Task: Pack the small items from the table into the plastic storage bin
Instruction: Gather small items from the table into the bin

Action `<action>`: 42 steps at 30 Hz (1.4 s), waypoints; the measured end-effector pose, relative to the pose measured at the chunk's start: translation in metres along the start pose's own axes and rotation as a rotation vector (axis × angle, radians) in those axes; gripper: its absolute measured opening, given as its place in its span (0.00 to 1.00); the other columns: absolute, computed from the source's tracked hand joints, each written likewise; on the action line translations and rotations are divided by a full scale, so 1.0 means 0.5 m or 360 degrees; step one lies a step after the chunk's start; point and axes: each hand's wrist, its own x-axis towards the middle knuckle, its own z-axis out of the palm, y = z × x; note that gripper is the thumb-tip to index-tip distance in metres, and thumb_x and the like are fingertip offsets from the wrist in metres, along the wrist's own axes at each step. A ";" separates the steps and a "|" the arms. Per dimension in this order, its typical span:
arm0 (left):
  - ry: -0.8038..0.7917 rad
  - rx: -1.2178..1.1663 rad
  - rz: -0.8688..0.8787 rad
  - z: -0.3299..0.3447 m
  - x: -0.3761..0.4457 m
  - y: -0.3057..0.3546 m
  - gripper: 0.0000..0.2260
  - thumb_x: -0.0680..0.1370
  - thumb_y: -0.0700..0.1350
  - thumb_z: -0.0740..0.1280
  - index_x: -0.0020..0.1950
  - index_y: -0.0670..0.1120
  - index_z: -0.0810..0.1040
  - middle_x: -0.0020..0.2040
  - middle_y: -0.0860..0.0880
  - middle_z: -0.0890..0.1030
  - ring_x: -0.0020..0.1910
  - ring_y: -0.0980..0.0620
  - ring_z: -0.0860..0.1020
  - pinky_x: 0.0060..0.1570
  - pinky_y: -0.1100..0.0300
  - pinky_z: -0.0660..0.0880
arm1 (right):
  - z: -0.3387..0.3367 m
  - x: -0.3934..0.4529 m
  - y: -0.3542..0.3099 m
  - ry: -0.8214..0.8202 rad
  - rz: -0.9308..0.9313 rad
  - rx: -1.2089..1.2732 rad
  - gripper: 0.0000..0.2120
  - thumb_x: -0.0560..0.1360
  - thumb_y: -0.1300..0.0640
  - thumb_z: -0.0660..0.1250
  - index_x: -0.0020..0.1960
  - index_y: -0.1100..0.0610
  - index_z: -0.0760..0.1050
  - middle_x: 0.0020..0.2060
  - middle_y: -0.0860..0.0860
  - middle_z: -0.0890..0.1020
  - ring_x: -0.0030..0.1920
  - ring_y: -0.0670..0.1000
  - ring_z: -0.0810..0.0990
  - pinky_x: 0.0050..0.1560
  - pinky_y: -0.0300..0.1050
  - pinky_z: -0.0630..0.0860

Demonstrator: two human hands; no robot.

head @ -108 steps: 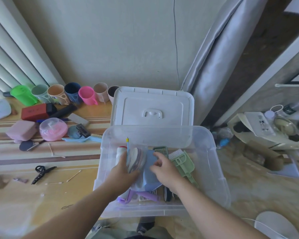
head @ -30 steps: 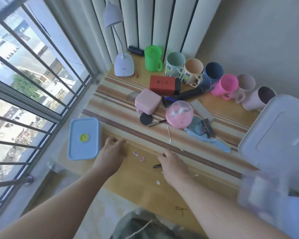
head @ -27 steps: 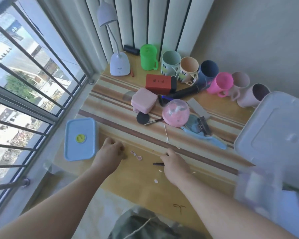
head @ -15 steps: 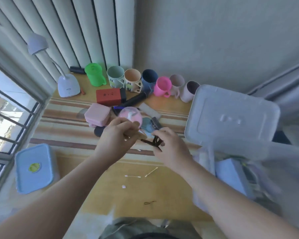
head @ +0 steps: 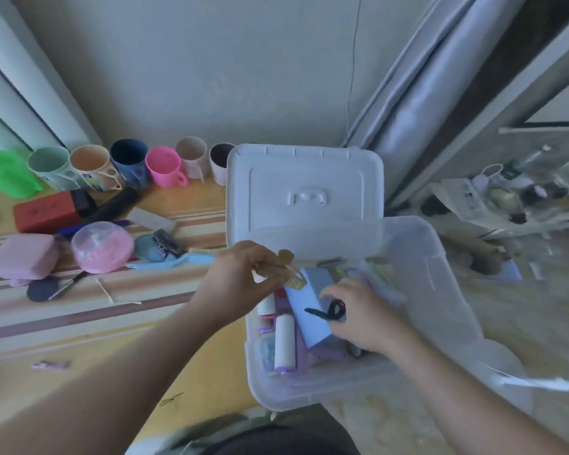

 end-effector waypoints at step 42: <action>-0.0080 0.0725 -0.0050 0.097 -0.108 0.038 0.13 0.73 0.55 0.70 0.56 0.57 0.80 0.55 0.56 0.79 0.57 0.51 0.75 0.57 0.54 0.74 | 0.085 0.018 -0.030 -0.0326 -0.0429 0.0248 0.17 0.74 0.40 0.66 0.61 0.41 0.77 0.54 0.45 0.81 0.55 0.54 0.74 0.53 0.56 0.80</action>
